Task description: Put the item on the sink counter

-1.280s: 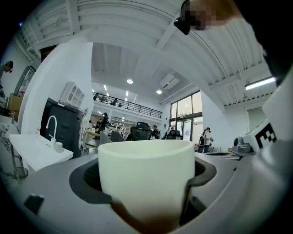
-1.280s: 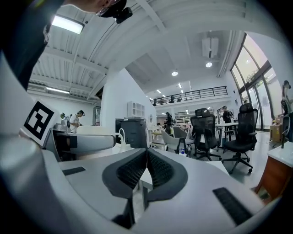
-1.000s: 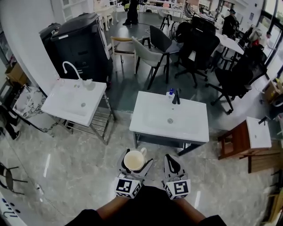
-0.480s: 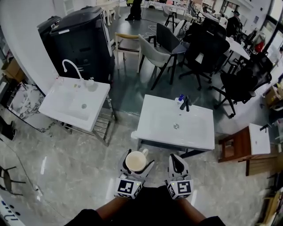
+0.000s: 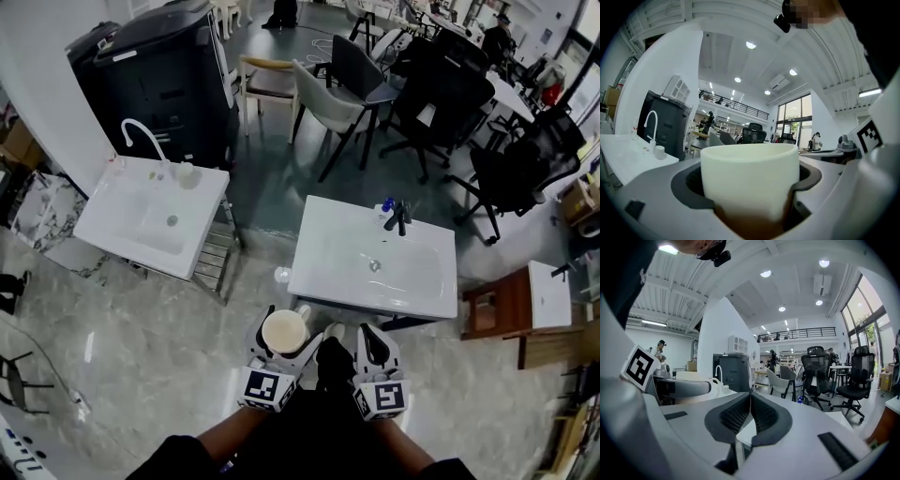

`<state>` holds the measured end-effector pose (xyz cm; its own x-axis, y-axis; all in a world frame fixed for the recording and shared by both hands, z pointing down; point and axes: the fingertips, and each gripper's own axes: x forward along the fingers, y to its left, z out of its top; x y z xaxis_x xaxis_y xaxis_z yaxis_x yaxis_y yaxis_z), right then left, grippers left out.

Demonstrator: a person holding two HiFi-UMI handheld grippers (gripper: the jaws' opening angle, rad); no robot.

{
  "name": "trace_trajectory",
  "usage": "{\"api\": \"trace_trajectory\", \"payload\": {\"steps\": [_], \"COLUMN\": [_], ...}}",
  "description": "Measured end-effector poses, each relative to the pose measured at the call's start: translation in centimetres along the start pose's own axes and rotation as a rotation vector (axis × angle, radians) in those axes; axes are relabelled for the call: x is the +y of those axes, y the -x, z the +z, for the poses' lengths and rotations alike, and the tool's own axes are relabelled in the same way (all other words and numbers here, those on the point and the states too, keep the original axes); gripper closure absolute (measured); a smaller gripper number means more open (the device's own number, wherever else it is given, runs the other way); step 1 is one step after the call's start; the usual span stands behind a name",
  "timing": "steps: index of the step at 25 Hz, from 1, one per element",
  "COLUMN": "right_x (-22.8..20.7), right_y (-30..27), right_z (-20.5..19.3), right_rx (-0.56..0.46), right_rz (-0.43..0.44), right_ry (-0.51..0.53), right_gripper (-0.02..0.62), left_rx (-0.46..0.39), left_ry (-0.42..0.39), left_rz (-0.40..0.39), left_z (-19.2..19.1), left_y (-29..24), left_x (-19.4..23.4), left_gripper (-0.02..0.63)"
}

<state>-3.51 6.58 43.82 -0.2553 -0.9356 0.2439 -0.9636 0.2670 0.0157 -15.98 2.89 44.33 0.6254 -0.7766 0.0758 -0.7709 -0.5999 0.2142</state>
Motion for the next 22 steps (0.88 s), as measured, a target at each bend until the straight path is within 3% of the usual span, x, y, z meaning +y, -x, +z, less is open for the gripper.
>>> {"api": "trace_trajectory", "payload": {"steps": [5,11,19,22], "right_x": [-0.4,-4.4,-8.7,-10.2], "right_y": [-3.2,-8.6,-16.5,-19.5], "right_z": [1.1,1.0,2.8,2.6], "right_rx": [-0.016,-0.007,-0.021,-0.005], "right_rz": [0.010,0.005,0.034,0.052], "right_ry": [-0.050,-0.096,-0.165,-0.177], "right_gripper": [0.563,0.563,0.563,0.563], "left_rx": [-0.006,0.018,0.027,0.000], "left_ry": [-0.026,-0.024,-0.095,-0.152], "left_rz": [-0.008,0.019,0.024,0.061], "left_z": [0.5,-0.1,0.0,-0.1], "left_y": [-2.3,-7.1,-16.3,-19.7], "left_x": [1.2,3.3,6.1,7.4], "left_gripper": [0.148,0.148,0.148,0.148]}}
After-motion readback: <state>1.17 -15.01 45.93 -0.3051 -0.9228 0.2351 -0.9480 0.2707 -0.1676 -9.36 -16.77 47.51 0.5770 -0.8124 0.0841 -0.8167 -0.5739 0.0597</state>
